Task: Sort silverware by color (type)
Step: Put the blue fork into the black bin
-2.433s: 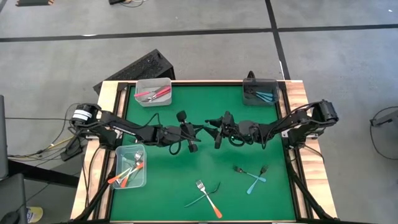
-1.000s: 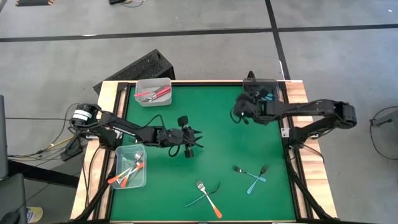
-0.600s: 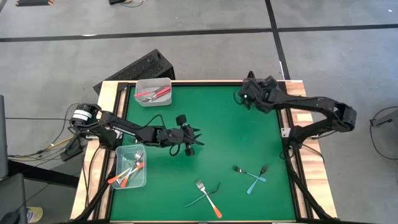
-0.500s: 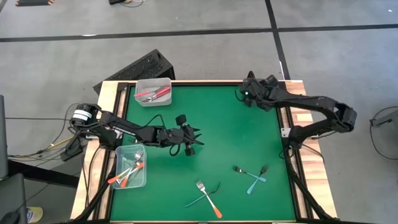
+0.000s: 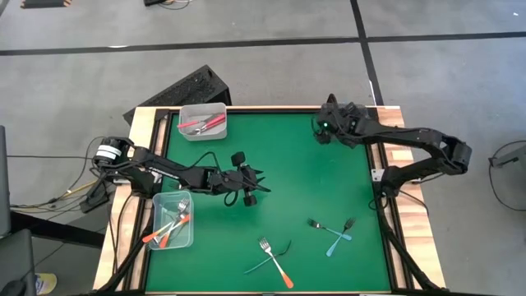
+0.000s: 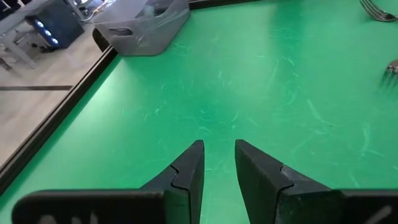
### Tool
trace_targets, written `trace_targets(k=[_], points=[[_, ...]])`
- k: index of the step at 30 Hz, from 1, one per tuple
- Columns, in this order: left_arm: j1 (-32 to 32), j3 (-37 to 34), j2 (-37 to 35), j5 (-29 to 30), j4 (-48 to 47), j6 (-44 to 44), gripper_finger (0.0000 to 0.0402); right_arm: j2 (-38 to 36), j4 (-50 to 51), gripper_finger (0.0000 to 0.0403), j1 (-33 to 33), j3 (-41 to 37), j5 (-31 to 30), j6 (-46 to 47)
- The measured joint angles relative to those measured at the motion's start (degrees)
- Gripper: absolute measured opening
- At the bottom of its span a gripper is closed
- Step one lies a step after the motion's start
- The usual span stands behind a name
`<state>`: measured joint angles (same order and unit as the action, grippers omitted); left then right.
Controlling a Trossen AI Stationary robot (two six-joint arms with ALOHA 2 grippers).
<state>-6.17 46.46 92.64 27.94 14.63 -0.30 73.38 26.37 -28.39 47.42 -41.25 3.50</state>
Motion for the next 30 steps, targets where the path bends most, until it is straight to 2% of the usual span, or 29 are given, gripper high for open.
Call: trace_targets(k=[3, 10, 19, 22, 30], points=[[0.0, 0.0, 0.0, 0.0, -0.3, -0.5, 0.0080, 0.0, -3.2, 0.0198, 0.9, -2.2, 2.6, 0.4], [0.0, 0.0, 0.0, 0.2, -3.4, -0.6, 0.0080, 0.0, -4.7, 0.0179, 5.5, -6.8, 2.6, 11.3], [0.0, 0.0, -2.7, 0.1, -11.5, -2.4, 0.0080, 0.0, -7.4, 0.0177, 19.1, -7.7, 4.1, 18.8], [-0.5, 0.0, -6.0, 0.0, -17.0, -4.4, 0.0080, 0.0, -10.7, 0.0177, 24.0, -7.7, 4.7, 19.1], [-5.3, 0.0, -14.8, -0.3, -42.4, -17.4, 0.0080, 0.0, -19.2, 0.0177, 32.5, -7.7, 15.7, 19.1]])
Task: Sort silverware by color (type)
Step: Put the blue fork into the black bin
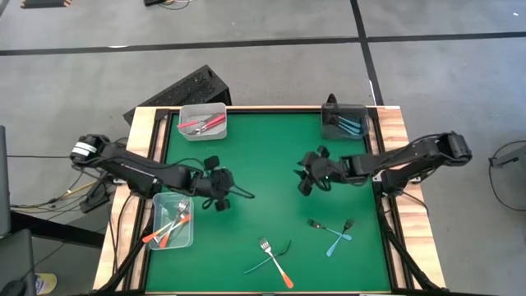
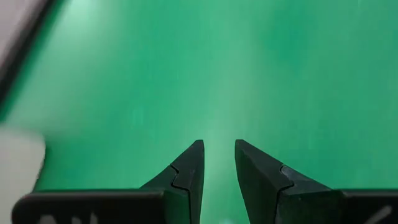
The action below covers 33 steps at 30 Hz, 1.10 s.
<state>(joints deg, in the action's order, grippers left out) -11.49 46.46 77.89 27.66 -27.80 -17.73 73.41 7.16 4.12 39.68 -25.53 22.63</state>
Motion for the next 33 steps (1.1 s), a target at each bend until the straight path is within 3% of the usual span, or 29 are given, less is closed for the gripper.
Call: trace_targets(k=[3, 7, 15, 20, 33], points=[[-1.4, -0.1, 0.0, -0.4, -10.4, -3.9, 0.0080, 0.0, -2.0, 0.0177, 2.6, 0.0, 0.0, 0.0], [-1.4, -2.7, 0.5, -4.1, -15.7, -5.5, 0.0080, 0.0, -4.5, 0.0177, 4.9, 0.0, -0.1, 0.0], [4.2, -8.8, 0.5, -14.5, -16.6, -6.0, 0.0080, 0.0, -5.5, 0.0177, 6.8, 0.0, -0.4, 0.0], [7.7, -10.7, 0.5, -18.0, -18.5, -9.3, 0.0080, 0.0, -5.5, 0.0177, 6.6, 0.0, -0.5, 0.0], [11.6, -12.5, 0.3, -20.6, -17.7, -8.6, 0.0073, 0.0, -5.5, 0.0177, 6.2, 0.0, -0.5, -0.1]])
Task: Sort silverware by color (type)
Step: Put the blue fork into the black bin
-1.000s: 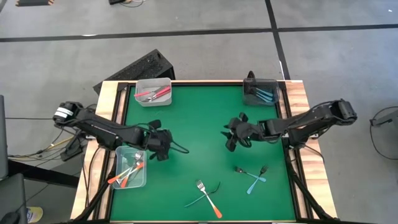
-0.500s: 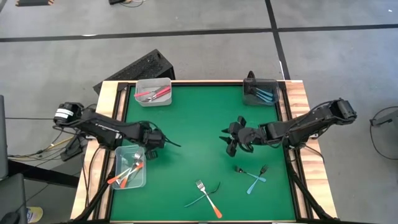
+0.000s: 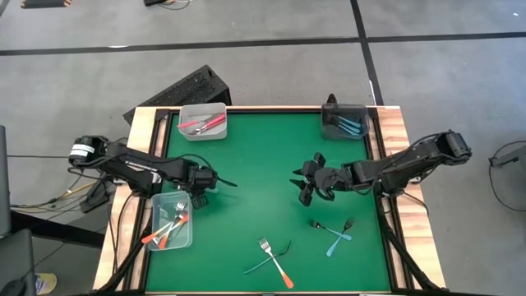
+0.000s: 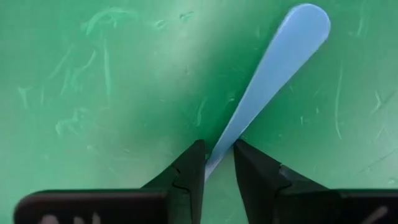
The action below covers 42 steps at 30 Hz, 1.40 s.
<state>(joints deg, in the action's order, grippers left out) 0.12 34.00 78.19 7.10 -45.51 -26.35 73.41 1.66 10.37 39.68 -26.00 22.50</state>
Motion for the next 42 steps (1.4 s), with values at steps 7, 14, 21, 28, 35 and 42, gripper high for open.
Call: trace_targets(k=[7, 14, 21, 28, 35, 42], points=[[0.0, -0.3, 0.0, -0.9, 4.8, 7.1, 0.0009, 0.0, 0.0, 0.0177, 0.1, 0.0, 0.0, 3.1], [0.2, 1.4, 0.3, 15.1, 13.0, 10.1, 0.0004, 0.0, 0.0, 0.0177, 2.1, 0.0, 0.0, 8.3], [0.2, 2.8, 0.3, 18.2, 27.7, 18.6, 0.0002, 1.3, -2.2, 0.0177, 1.8, 0.0, -0.5, 12.6], [-0.2, 3.0, 0.3, 15.1, 50.6, 26.9, 0.0001, 10.4, -16.3, 0.0177, 1.1, 0.0, -1.3, 13.5], [-2.2, 3.2, 1.7, 11.1, 67.4, 33.5, 0.0001, 17.1, -28.8, 0.0177, 1.0, 0.0, -2.9, 12.2], [-4.8, 3.1, 3.4, 9.8, 71.9, 36.3, 0.0000, 16.0, -36.4, 0.0177, 0.3, 0.0, -5.1, 4.7]])
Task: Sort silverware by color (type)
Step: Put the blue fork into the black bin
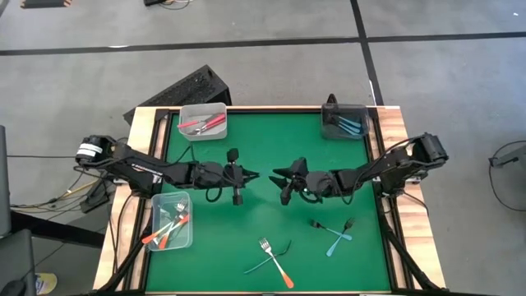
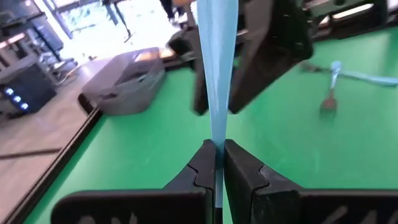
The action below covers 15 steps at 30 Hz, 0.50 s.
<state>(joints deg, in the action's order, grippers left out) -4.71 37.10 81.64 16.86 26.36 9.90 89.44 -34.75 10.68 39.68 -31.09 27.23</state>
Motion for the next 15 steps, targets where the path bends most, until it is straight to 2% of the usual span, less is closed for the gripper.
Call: trace_targets(k=[4, 7, 12, 15], points=[[-1.2, 0.0, 2.6, -0.1, 3.6, 0.0, 0.0000, 0.0, -5.9, 0.0177, 0.0, 0.0, 1.2, -5.0], [-1.7, 0.0, 4.7, 0.8, 6.5, 0.0, 0.0000, 0.0, -6.1, 0.0177, 0.0, 0.1, 1.3, -6.1], [-2.1, 0.0, 7.8, 4.8, 12.3, 1.4, 0.0002, 0.0, -6.5, 0.0177, 0.0, 0.1, 1.7, -6.8], [-2.4, 0.5, 9.2, 7.1, 12.4, 1.9, 0.0003, 0.0, -6.3, 0.0177, 0.1, 0.1, 1.6, -6.8]])
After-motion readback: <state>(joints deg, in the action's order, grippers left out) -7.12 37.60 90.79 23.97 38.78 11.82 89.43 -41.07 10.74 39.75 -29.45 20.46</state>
